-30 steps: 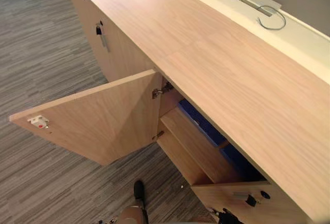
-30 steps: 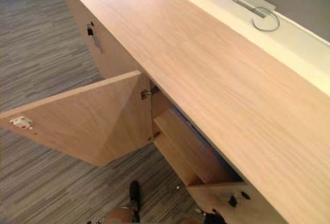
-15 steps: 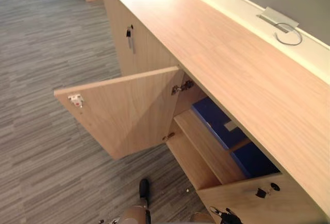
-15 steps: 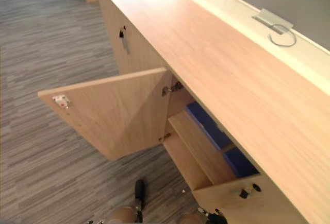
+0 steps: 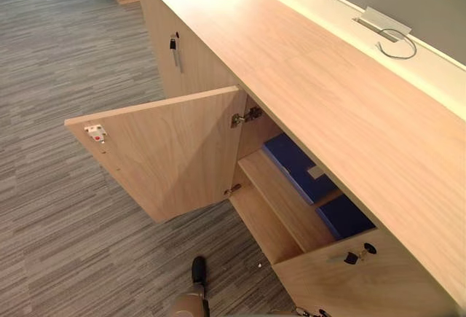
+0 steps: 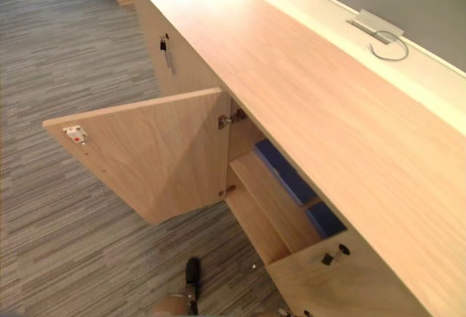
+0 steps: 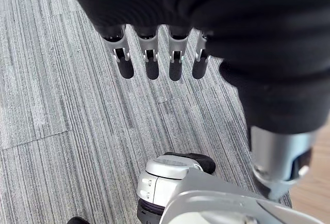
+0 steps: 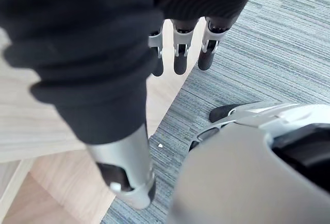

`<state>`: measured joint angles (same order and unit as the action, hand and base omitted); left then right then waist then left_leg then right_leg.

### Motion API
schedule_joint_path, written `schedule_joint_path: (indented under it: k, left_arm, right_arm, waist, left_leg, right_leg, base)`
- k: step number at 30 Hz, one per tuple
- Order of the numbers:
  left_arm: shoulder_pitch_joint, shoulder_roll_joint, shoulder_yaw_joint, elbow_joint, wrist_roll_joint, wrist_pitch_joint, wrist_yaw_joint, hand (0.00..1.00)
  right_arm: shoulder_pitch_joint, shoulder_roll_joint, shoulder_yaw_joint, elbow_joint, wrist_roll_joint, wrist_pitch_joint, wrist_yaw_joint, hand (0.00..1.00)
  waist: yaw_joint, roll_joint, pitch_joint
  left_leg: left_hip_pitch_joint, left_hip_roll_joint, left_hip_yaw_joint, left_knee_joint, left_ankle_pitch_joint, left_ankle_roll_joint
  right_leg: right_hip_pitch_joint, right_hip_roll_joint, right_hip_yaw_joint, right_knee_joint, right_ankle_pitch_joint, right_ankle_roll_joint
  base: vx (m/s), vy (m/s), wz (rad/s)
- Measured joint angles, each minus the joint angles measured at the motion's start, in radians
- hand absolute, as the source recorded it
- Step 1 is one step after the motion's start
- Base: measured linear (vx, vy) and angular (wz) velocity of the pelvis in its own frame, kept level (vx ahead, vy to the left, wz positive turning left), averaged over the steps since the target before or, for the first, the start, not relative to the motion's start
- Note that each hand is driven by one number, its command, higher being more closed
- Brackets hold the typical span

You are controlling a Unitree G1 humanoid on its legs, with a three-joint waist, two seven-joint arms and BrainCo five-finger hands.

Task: Walk over to the cabinet, pick up the folder, carry it to the office cabinet, place the folder inside the office cabinet, then close the office cabinet door

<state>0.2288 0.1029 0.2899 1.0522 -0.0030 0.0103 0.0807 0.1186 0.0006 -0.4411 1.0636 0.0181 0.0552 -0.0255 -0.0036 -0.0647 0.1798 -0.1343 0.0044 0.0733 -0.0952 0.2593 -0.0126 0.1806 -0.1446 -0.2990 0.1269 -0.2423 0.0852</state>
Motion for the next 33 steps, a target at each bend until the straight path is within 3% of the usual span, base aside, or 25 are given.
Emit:
schedule_joint_path:
  k: [14, 18, 20, 21, 22, 23, 24, 25, 26, 27, 28, 30, 31, 33]
  left_arm:
    - [0.0, 0.001, 0.04, -0.003, -0.036, 0.0, -0.001, 0.0]
    - [0.0, -0.018, 0.164, -0.034, -0.168, 0.0, -0.024, 0.0]
    - [0.016, -0.04, 0.214, -0.036, -0.247, -0.001, -0.024, 0.0]
    - [0.039, -0.052, 0.259, -0.039, -0.291, -0.001, -0.024, 0.0]
    - [0.046, -0.052, 0.283, -0.043, -0.32, 0.0, -0.024, 0.0]
    - [0.043, -0.047, 0.303, -0.044, -0.329, 0.0, -0.024, 0.0]
    - [0.025, -0.039, 0.382, -0.034, -0.344, 0.004, -0.022, 0.0]
    - [0.019, -0.045, 0.409, -0.03, -0.348, 0.008, -0.02, 0.0]
    - [0.013, -0.063, 0.443, -0.034, -0.359, 0.008, -0.01, 0.0]
    - [0.002, -0.075, 0.445, -0.046, -0.365, 0.004, -0.002, 0.0]
    - [-0.034, -0.088, 0.446, -0.077, -0.364, -0.01, 0.001, 0.0]
    - [-0.088, -0.077, 0.452, -0.103, -0.363, -0.022, 0.003, 0.0]
    - [-0.137, -0.065, 0.452, -0.131, -0.359, -0.029, 0.004, 0.0]
    - [-0.182, -0.059, 0.426, -0.171, -0.338, -0.028, 0.006, 0.0]
  right_arm:
    - [-0.007, 0.0, 0.002, 0.01, -0.004, 0.0, 0.0, 0.0]
    - [-0.013, 0.006, -0.014, 0.009, -0.004, 0.005, 0.001, 0.0]
    - [-0.013, 0.0, -0.046, -0.003, -0.005, 0.008, 0.002, 0.0]
    - [-0.012, -0.009, -0.047, -0.01, -0.005, 0.009, 0.004, 0.0]
    - [-0.013, -0.019, -0.046, -0.013, -0.006, 0.008, 0.008, 0.0]
    - [-0.015, -0.014, -0.046, -0.012, -0.007, 0.008, 0.01, 0.0]
    - [-0.044, -0.012, -0.049, -0.01, -0.01, 0.001, 0.012, 0.0]
    - [-0.057, -0.027, -0.047, -0.01, -0.01, 0.0, 0.012, 0.0]
    - [-0.052, -0.062, -0.047, -0.016, 0.0, -0.001, 0.013, 0.0]
    - [-0.037, -0.089, -0.048, -0.036, 0.001, 0.003, 0.009, 0.0]
    - [-0.029, -0.116, -0.049, -0.05, 0.0, 0.007, 0.004, 0.0]
    - [-0.034, -0.101, -0.053, -0.054, 0.004, 0.006, 0.001, 0.0]
    - [-0.051, -0.082, -0.054, -0.063, 0.003, 0.01, -0.001, 0.0]
    - [-0.035, -0.055, -0.081, -0.089, 0.009, 0.008, -0.01, 0.0]
  waist:
    - [0.011, -0.016, 0.017]
    - [0.012, -0.037, 0.027]
    - [0.018, -0.02, 0.021]
    - [0.019, -0.003, 0.007]
    - [0.02, -0.011, -0.004]
    - [0.019, -0.052, -0.016]
    - [0.035, -0.078, -0.013]
    - [0.034, -0.065, -0.012]
    - [0.026, -0.018, -0.026]
    - [0.023, 0.024, -0.028]
    - [0.011, 0.053, -0.021]
    - [-0.003, 0.065, -0.024]
    - [-0.002, 0.066, -0.019]
    - [-0.023, 0.079, -0.024]
  left_leg:
    - [0.006, -0.003, -0.027, 0.001, -0.001, -0.009]
    - [-0.045, 0.028, 0.151, 0.061, -0.083, 0.04]
    - [-0.043, 0.054, 0.211, 0.094, -0.098, 0.054]
    - [-0.045, 0.055, 0.212, 0.097, -0.092, 0.045]
    - [-0.05, 0.044, 0.242, 0.094, -0.135, 0.006]
    - [-0.077, 0.039, 0.293, 0.146, -0.168, -0.001]
    - [-0.164, 0.061, 0.291, 0.373, -0.206, 0.065]
    - [-0.187, 0.088, 0.27, 0.446, -0.214, 0.057]
    - [-0.184, 0.13, 0.247, 0.458, -0.207, 0.051]
    - [-0.15, 0.13, 0.226, 0.403, -0.202, 0.005]
    - [-0.107, 0.053, 0.223, 0.313, -0.214, -0.013]
    - [-0.11, 0.004, 0.23, 0.257, -0.206, -0.031]
    - [-0.124, 0.009, 0.287, 0.226, -0.225, -0.031]
    - [-0.104, 0.047, 0.423, 0.209, -0.264, -0.064]
  right_leg:
    - [0.028, 0.007, -0.037, -0.006, -0.004, 0.007]
    - [0.007, -0.017, -0.096, 0.048, -0.002, 0.008]
    - [-0.039, -0.034, -0.104, 0.166, -0.009, -0.003]
    - [-0.063, -0.038, -0.092, 0.206, -0.025, -0.005]
    - [-0.063, -0.057, -0.076, 0.188, -0.022, -0.01]
    - [-0.08, -0.105, -0.066, 0.176, -0.024, -0.017]
    - [-0.131, -0.174, -0.026, 0.199, -0.049, 0.018]
    - [-0.16, -0.189, -0.016, 0.225, -0.049, 0.029]
    - [-0.214, -0.215, -0.009, 0.292, -0.051, 0.037]
    - [-0.256, -0.253, -0.002, 0.369, -0.061, 0.054]
    - [-0.359, -0.347, 0.006, 0.527, -0.063, 0.072]
    - [-0.418, -0.394, 0.031, 0.548, -0.069, 0.081]
    - [-0.416, -0.402, 0.026, 0.486, -0.049, 0.117]
    - [-0.408, -0.398, 0.008, 0.441, 0.005, 0.1]
  base:
    - [0.02, -0.028, 0.07]
    - [0.02, 0.015, 0.33]
    - [0.02, 0.04, 0.26]
    - [0.0, 0.055, 0.06]
    - [0.01, 0.074, 0.07]
    - [0.04, 0.044, -0.29]
    - [0.05, 0.006, -0.57]
    - [0.09, 0.058, -0.75]
    - [0.12, 0.191, -0.4]
    - [0.08, 0.332, -0.24]
    - [0.0, 0.351, -0.04]
    - [-0.09, 0.26, -0.06]
    - [-0.09, 0.151, -0.18]
    - [-0.09, 0.11, 0.0]
